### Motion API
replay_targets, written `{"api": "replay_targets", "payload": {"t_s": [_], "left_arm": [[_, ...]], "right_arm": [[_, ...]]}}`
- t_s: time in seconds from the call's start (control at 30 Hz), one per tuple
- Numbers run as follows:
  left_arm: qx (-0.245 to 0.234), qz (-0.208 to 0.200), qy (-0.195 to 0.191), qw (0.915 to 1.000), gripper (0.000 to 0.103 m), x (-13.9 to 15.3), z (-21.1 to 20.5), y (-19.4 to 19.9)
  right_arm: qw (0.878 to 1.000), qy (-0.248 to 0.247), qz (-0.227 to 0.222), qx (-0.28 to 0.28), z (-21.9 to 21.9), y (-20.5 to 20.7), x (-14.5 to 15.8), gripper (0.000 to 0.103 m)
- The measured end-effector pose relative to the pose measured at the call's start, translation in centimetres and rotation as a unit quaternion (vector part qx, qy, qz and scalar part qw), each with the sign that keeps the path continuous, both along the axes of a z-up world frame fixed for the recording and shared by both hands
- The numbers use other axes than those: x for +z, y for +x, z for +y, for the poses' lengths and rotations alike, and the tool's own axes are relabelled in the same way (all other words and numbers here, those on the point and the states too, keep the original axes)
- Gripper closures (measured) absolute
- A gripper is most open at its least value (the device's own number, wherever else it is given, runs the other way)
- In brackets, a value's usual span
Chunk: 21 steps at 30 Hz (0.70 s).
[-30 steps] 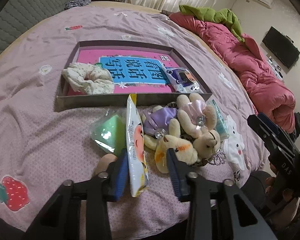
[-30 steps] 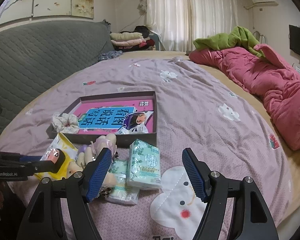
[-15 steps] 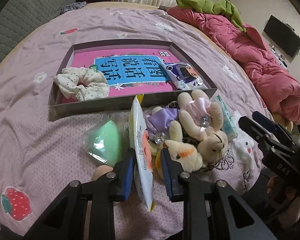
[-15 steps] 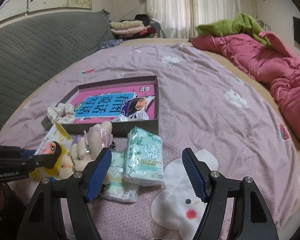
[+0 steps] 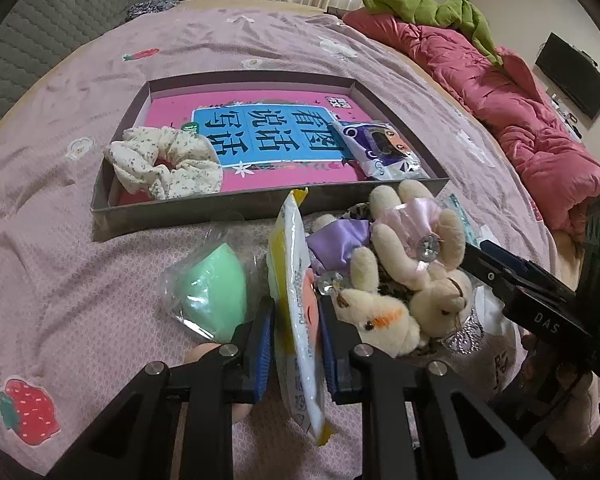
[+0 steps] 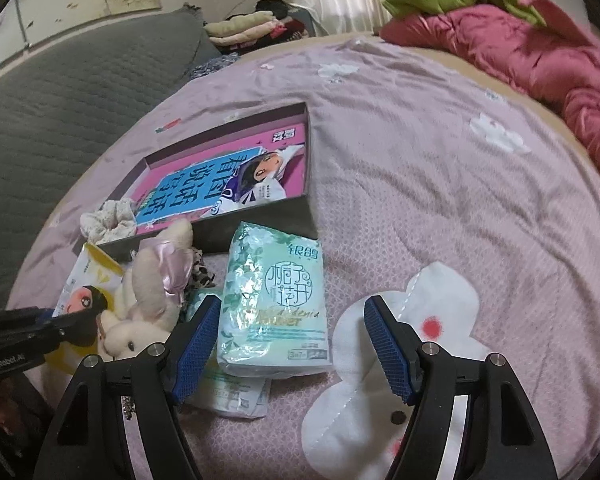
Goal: Organize soft objects
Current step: 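Grasp the white cartoon packet with the left tool while the right grasps the tissue pack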
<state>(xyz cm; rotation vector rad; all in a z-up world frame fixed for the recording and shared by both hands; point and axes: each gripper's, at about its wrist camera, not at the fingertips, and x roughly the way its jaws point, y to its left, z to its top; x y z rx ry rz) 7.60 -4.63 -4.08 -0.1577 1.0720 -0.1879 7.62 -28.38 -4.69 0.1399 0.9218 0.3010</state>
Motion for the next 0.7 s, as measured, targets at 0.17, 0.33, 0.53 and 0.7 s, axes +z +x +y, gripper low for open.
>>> {"api": "replay_targets", "payload": {"t_s": [0.17, 0.33, 0.53, 0.7], "left_arm": [[0.005, 0.005, 0.001, 1.0000, 0.081, -0.3, 0.0, 0.3], [0.006, 0.009, 0.007, 0.9999, 0.082, -0.6, -0.2, 0.6], [0.014, 0.011, 0.009, 0.9998, 0.085, -0.9, -0.1, 0.7], [0.025, 0.012, -0.003, 0.9996, 0.087, -0.9, 0.5, 0.7]], "right_arm": [[1.000, 0.007, -0.003, 0.017, 0.6, 0.2, -0.2, 0.034], [0.999, 0.019, 0.001, 0.027, 0.8, 0.3, -0.6, 0.050], [0.999, 0.026, -0.021, 0.023, 0.5, 0.0, 0.1, 0.056], [0.999, 0.019, -0.044, 0.024, 0.5, -0.3, 0.9, 0.056]]}}
